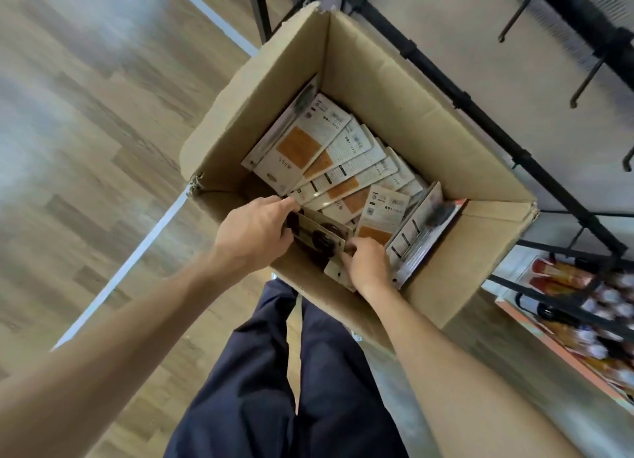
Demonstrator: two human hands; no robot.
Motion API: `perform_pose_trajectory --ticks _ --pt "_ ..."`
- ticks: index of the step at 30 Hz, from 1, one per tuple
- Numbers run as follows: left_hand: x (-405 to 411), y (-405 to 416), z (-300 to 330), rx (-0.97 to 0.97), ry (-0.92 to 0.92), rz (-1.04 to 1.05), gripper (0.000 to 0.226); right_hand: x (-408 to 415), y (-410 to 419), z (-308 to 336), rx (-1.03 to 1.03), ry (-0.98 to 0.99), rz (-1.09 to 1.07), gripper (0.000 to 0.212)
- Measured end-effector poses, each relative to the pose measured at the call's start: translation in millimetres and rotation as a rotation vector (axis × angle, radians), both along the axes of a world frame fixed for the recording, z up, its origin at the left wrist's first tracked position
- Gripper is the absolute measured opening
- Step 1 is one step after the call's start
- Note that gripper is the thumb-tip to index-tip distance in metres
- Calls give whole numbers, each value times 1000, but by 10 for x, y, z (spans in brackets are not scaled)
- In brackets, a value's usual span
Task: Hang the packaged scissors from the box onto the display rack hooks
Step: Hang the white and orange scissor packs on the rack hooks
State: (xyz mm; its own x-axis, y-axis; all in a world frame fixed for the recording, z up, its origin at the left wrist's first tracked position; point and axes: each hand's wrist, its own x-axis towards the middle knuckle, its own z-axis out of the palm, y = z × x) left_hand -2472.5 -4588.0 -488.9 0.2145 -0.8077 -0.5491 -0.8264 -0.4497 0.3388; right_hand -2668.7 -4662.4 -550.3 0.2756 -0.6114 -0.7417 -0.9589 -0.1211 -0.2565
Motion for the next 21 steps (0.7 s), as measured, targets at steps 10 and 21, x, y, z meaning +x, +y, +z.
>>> perform_pose_trajectory --ticks 10,21 --pt "47 -246 -248 241 29 -59 41 -258 -240 71 -24 -373 -718 11" --pt "-423 -433 -691 457 306 441 41 -222 -523 -26 -154 17 -350 9"
